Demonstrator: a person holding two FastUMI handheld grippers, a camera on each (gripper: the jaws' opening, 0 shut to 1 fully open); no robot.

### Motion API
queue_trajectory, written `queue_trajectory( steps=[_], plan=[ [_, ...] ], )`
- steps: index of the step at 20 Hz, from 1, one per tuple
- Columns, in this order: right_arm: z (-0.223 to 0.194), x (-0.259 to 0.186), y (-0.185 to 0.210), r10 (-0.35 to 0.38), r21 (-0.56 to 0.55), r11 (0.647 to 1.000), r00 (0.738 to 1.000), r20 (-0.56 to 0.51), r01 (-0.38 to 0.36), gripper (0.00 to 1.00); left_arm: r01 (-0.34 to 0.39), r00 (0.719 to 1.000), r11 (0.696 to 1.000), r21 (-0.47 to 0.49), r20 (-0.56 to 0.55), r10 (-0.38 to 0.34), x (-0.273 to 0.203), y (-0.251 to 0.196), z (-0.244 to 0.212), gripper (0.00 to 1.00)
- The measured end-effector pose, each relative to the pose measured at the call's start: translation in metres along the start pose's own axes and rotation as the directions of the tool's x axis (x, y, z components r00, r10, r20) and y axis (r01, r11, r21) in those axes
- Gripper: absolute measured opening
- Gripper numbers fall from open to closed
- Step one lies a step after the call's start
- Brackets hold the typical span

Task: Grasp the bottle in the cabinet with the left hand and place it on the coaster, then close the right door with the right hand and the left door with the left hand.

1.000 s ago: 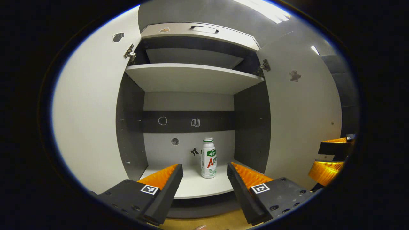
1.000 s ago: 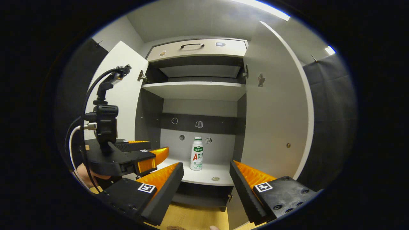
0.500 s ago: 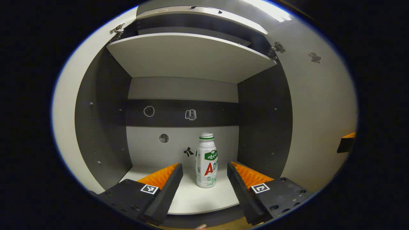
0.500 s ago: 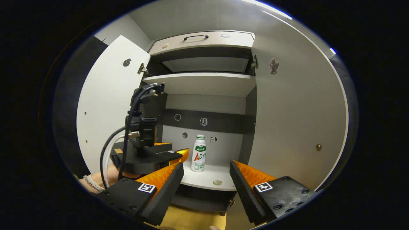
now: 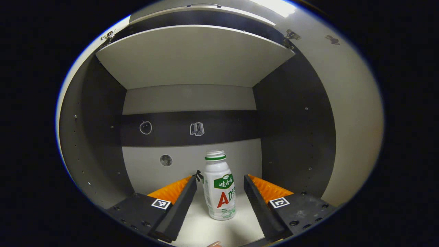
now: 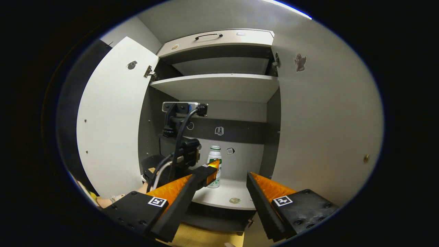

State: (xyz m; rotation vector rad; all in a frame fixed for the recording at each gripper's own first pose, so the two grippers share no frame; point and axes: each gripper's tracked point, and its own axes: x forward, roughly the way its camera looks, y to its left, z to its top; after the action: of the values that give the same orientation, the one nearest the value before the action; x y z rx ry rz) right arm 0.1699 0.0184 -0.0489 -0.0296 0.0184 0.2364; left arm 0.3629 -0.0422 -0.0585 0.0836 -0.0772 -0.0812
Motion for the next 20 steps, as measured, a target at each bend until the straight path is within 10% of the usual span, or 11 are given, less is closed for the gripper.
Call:
queue_trajectory(
  steps=[5, 20],
  plan=[
    [-0.002, 0.014, 0.001, 0.024, 0.003, 1.000, 1.000, 0.006, -0.024, 0.96, -0.078, 0.997, 0.996, -0.044, -0.022, 0.077, 0.025, 0.017, -0.014, 0.90],
    [-0.011, 0.044, -0.013, -0.002, 0.028, 1.000, 1.000, -0.004, 0.002, 0.96, -0.018, 0.998, 0.999, -0.045, -0.064, 0.015, 0.068, 0.004, -0.037, 0.82]
  ],
)
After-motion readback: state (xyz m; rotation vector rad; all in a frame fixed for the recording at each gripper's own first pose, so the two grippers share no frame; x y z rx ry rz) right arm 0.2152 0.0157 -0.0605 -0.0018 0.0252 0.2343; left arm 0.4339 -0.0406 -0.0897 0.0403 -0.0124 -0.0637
